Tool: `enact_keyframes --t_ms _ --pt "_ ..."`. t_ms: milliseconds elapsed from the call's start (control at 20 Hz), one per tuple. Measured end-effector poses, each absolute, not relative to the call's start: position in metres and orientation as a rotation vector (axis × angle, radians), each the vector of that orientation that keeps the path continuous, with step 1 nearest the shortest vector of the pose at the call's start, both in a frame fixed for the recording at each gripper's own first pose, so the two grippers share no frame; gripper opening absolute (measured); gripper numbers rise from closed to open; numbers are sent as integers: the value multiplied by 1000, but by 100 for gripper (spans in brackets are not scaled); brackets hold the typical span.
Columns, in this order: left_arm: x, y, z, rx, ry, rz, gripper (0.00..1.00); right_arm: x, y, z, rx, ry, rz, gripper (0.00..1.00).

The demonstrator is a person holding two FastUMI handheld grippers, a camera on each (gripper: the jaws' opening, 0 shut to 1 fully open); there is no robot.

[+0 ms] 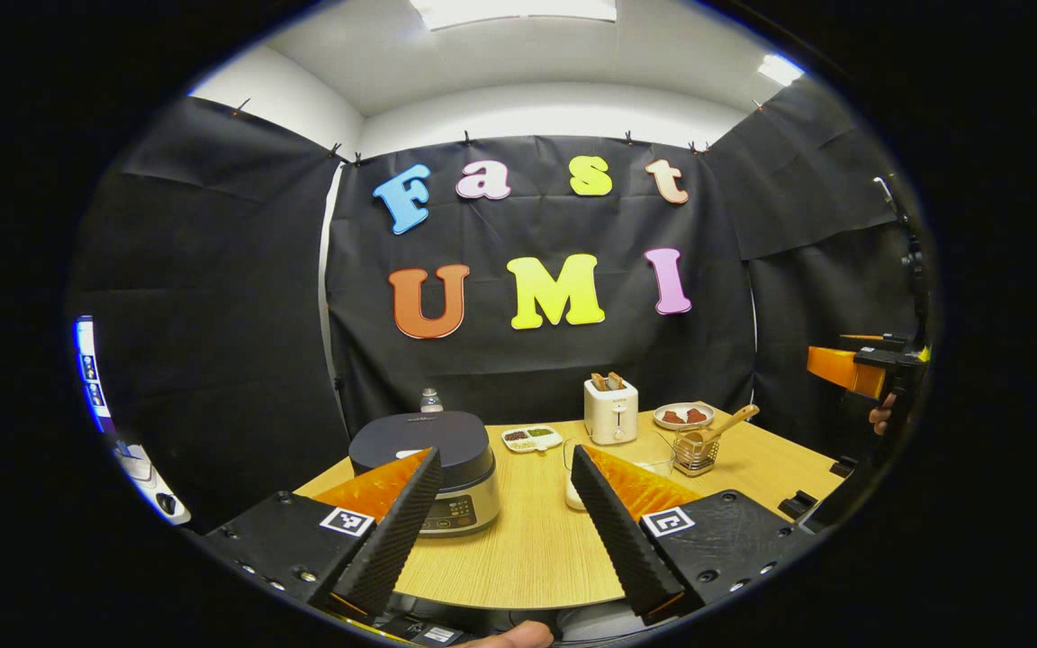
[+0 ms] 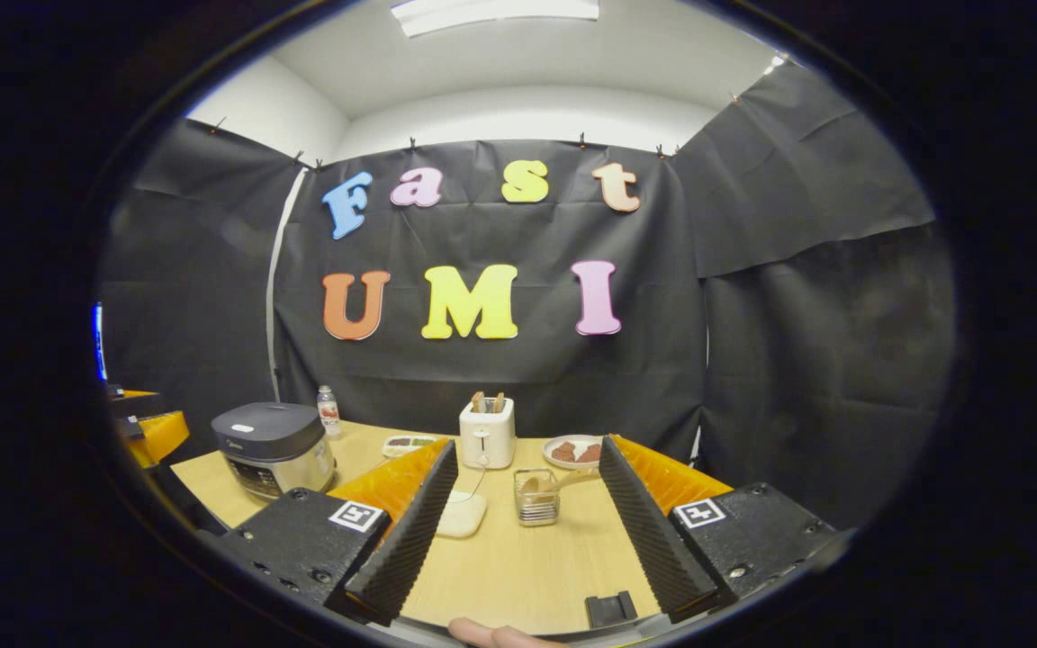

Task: Close the left gripper, press the button to open the rice cooker; take a wooden spoon from the chopstick holder with the right hand, scoop a spoonful of rice and pour it into the rice cooker, then put the wooden spoon back into the chopstick holder.

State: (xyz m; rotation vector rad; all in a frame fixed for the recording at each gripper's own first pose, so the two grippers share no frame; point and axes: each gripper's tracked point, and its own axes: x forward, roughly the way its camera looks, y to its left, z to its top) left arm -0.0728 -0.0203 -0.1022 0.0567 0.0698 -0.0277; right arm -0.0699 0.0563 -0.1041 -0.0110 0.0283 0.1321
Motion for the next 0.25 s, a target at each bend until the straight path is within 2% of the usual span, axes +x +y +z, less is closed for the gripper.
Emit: enact_keyframes --t_ms 50,200,250 --pt "-74 -21 -102 57 68 -28 93 -71 55 -103 -10 26 131 95" --pt "-74 -25 -99 59 63 -29 93 -71 51 -103 2 25 126 95" --pt "-74 -27 -97 60 60 -32 93 -71 50 -104 5 26 127 100"
